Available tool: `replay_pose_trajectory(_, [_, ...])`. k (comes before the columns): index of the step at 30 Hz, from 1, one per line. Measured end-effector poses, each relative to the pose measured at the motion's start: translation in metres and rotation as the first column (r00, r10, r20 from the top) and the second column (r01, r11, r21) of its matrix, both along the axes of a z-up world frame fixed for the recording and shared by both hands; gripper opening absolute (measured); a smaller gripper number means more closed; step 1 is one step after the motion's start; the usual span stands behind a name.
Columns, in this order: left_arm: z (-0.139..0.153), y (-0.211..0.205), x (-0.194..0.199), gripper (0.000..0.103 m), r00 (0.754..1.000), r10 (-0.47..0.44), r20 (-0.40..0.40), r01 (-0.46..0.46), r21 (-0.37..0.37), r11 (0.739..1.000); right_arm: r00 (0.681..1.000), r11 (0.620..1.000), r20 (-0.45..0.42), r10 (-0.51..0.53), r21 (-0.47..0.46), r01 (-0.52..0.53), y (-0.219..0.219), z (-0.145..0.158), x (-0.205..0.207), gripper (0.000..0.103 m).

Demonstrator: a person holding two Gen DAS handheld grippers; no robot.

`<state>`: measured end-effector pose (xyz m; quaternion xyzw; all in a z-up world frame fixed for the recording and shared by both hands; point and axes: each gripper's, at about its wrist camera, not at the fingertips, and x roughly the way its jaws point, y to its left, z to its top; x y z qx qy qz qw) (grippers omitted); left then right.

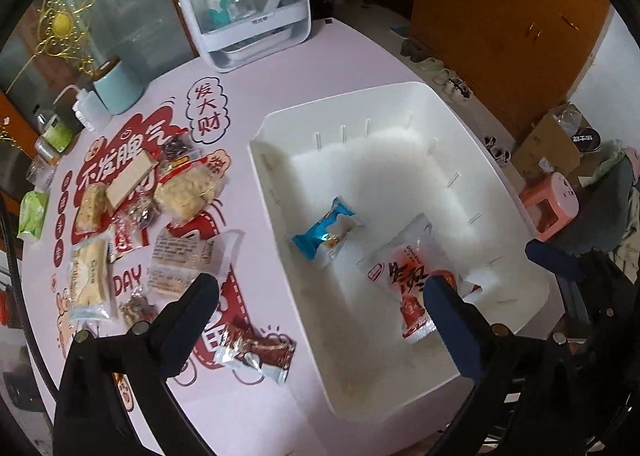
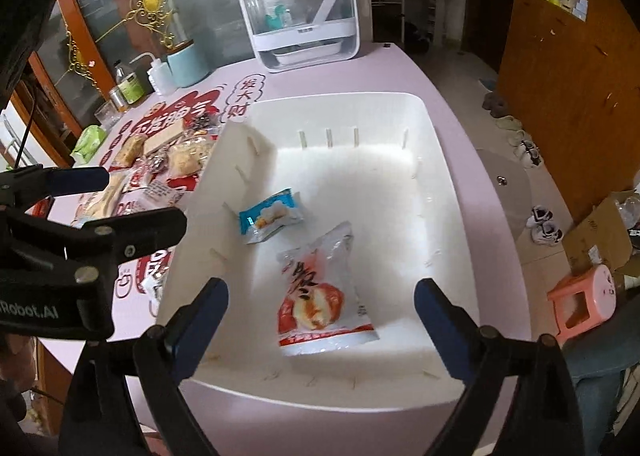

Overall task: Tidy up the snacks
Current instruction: 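Carry both snacks into the white tray and open both tools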

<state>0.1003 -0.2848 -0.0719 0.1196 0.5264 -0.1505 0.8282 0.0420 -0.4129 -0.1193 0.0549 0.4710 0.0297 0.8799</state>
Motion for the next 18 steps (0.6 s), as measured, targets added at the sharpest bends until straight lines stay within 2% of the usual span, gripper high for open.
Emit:
replay_pose_trajectory(4, [0.007, 0.011, -0.011, 0.102, 1.000, 0.018, 0.007, -0.018, -0.005, 1.000, 1.000, 1.000, -0.008, 0.005, 0.022, -0.005, 0.002, 0.002, -0.005, 0.095])
replay_pose_trajectory(7, [0.012, 0.021, -0.020, 0.102, 0.999, 0.030, 0.029, -0.030, 0.021, 0.999, 1.000, 0.999, -0.015, -0.003, 0.039, 0.004, 0.005, 0.005, -0.009, 0.095])
replay_pose_trajectory(13, [0.020, 0.054, -0.036, 0.102, 0.996, 0.083, 0.031, -0.083, 0.017, 0.996, 0.999, 0.999, 0.041, -0.032, 0.005, 0.032, 0.019, 0.017, -0.017, 0.095])
replay_pose_trajectory(18, [0.024, 0.093, -0.048, 0.102, 0.988, 0.150, 0.035, -0.150, 0.018, 0.988, 0.996, 0.999, 0.073, -0.043, 0.031, 0.041, 0.034, 0.027, -0.015, 0.095])
